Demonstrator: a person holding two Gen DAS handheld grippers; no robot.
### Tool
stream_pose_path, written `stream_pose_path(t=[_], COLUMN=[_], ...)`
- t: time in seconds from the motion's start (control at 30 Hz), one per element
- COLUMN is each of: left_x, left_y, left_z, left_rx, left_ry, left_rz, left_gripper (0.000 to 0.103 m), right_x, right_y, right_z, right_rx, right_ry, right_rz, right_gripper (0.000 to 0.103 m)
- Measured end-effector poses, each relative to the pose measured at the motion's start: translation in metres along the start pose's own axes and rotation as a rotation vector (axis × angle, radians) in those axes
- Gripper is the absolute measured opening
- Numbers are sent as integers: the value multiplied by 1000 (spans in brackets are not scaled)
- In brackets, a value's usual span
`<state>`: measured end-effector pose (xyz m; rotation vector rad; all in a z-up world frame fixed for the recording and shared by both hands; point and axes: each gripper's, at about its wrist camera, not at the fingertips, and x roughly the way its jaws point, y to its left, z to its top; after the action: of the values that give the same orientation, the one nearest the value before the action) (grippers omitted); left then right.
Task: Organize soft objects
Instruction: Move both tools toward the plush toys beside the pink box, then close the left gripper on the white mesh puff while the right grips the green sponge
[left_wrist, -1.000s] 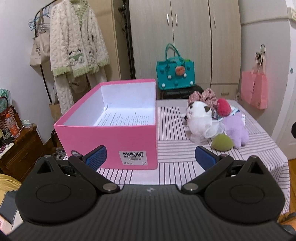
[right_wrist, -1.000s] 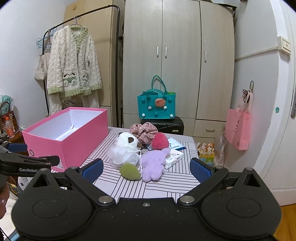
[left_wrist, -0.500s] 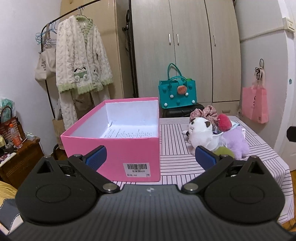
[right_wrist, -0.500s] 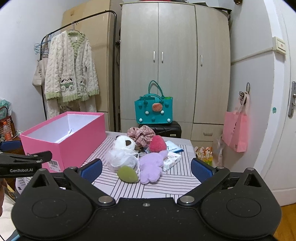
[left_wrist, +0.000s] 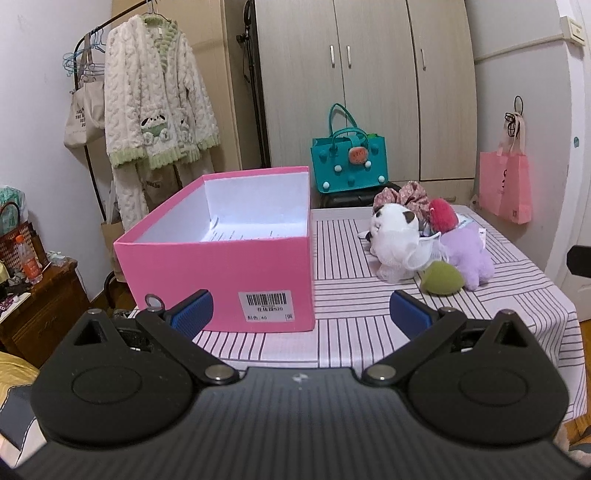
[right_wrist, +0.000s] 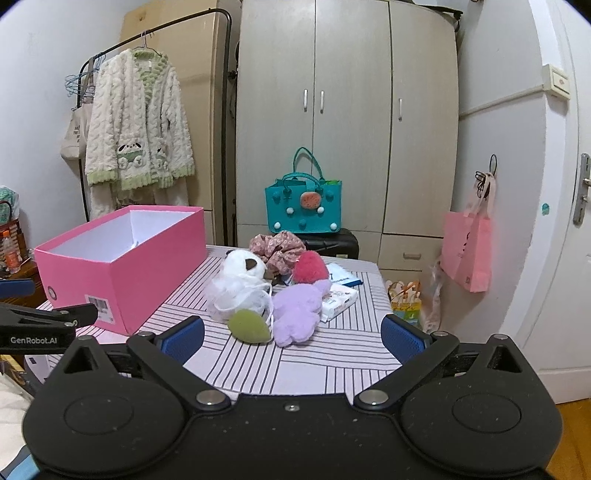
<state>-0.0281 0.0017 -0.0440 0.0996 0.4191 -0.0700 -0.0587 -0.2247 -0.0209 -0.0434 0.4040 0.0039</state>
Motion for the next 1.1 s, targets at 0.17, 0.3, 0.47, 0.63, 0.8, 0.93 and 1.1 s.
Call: stream_pose_path(t=[0.17,0.3,0.47,0.63,0.8,0.93,1.1], left_x=[0,3,4,2,21,47,90], left_y=[-1,-1,0,-15,-35,-49,-73], left_z=[-3,1,24,53,75,88,98], left_rx=[-1,-4,2,82,138,148,178], left_ry=[13,38,62,17,57,119,199], left_rz=[0,-16,-92,-156,-290,-390,-405], left_gripper=[103,103,103,103,101,99,92], right_x=[2,4,13,29,70,104,139], right_y=[-1,-7,-22,-22,-33,-29,-24], right_z=[-3,2,15,19,21,13,2], right_rx=[-7,-34,-74,-196,-90,-59,-23], right_ry=[8,9,6,-25,72,127,170], right_rz=[12,55,97,105,256,341,434], right_gripper=[103,103,103,103,99,94,85])
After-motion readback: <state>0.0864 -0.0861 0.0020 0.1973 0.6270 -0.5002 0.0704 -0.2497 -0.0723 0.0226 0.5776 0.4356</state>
